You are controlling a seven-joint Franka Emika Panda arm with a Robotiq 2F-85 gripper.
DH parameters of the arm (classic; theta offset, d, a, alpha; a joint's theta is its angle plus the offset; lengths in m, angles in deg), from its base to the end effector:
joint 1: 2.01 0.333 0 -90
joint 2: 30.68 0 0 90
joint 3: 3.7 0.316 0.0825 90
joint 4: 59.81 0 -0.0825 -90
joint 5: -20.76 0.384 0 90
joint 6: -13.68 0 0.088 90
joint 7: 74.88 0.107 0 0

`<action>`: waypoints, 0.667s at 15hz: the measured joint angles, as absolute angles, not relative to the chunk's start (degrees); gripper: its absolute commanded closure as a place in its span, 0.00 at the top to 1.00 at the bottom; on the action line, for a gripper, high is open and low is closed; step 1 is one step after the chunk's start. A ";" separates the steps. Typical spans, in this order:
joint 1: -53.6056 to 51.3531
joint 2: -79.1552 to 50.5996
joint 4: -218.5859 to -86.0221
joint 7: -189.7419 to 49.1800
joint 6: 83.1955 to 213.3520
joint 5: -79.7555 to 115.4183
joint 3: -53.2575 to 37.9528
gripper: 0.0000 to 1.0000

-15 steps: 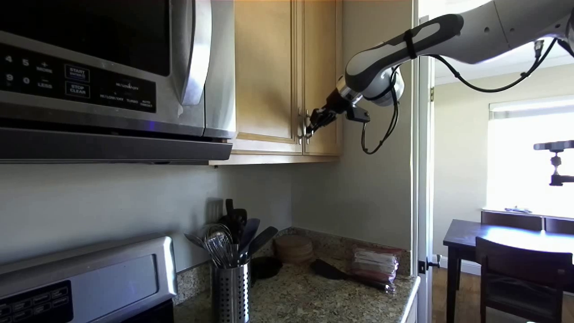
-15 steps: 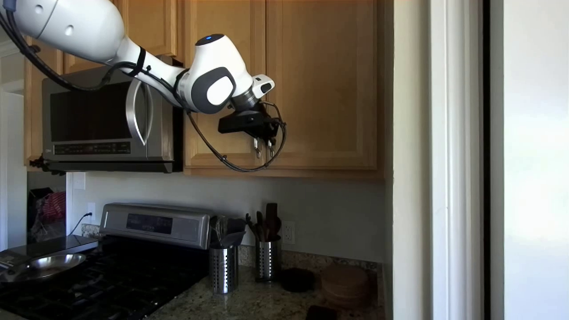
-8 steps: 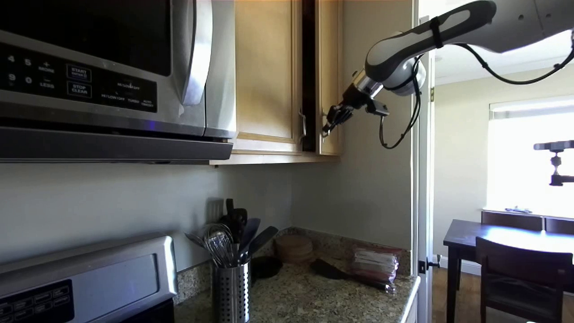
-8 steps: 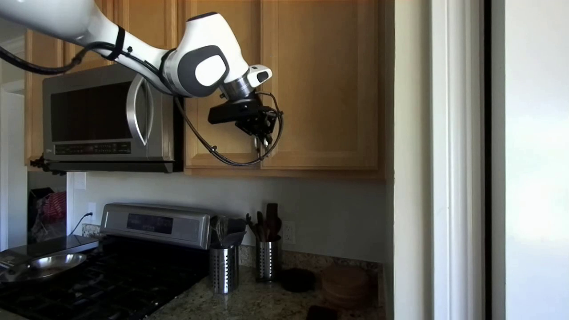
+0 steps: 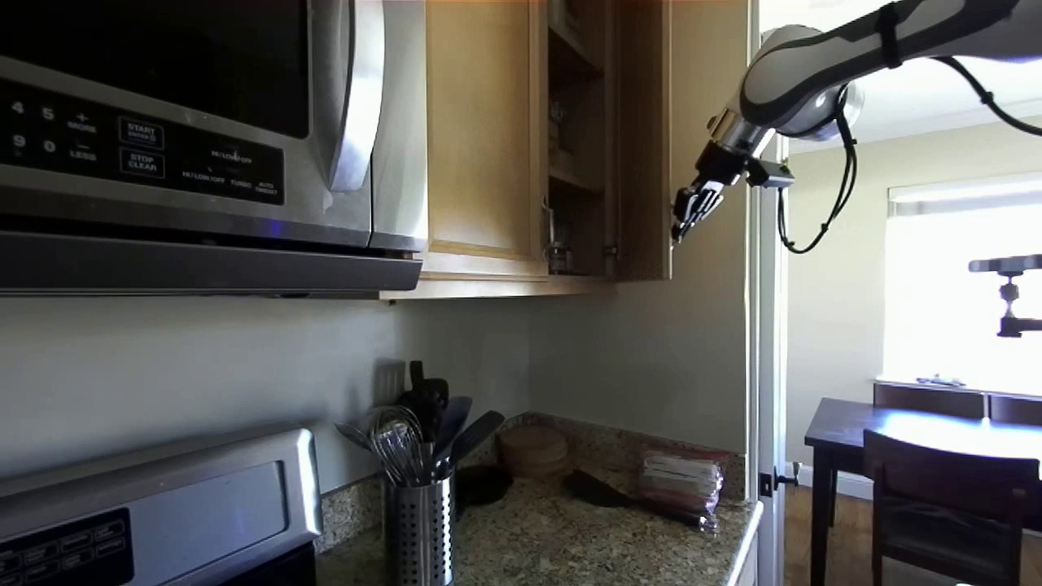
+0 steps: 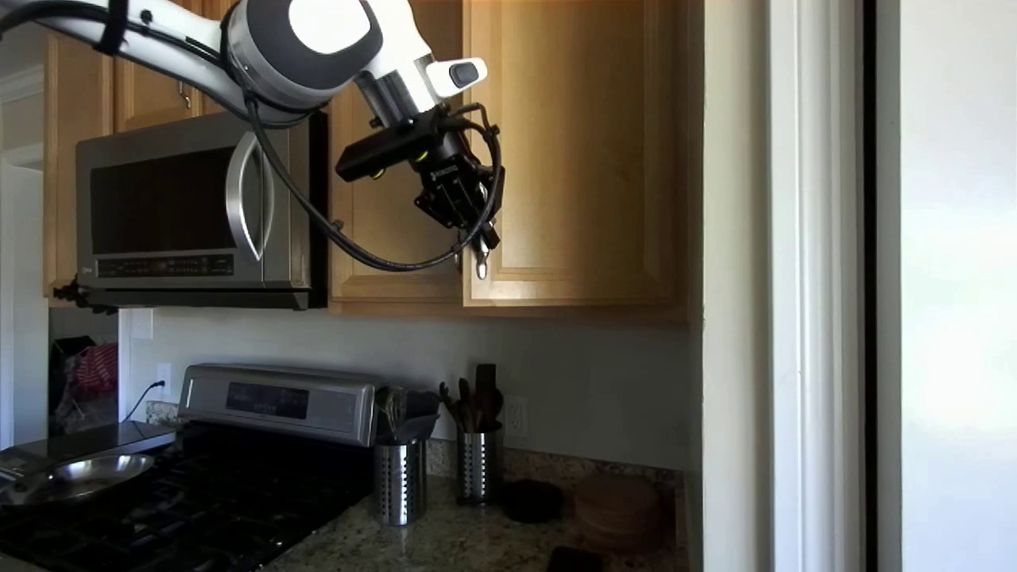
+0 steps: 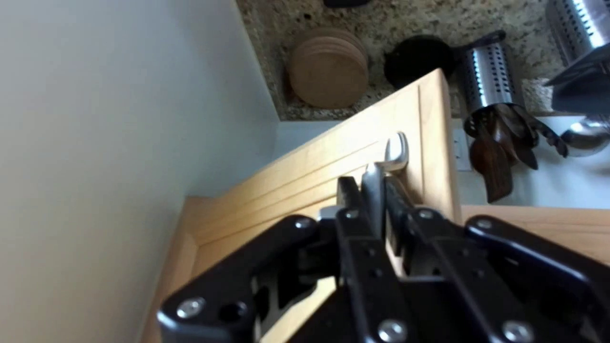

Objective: Open the right door of the cabinet.

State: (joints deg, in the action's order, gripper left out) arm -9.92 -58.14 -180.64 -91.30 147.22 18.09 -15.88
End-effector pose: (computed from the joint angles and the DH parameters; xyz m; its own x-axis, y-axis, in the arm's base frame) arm 0.4199 -0.1792 0.6803 0.7800 0.0029 0.6257 -0.1017 -0.9861 0.1313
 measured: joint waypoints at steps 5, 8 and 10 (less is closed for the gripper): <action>-15.33 -59.58 -180.17 -91.70 139.44 10.12 -17.60 0.66; -15.70 -59.10 -180.21 -92.81 133.16 5.90 -17.68 0.85; -15.55 -58.62 -180.26 -94.60 128.40 4.71 -17.59 0.98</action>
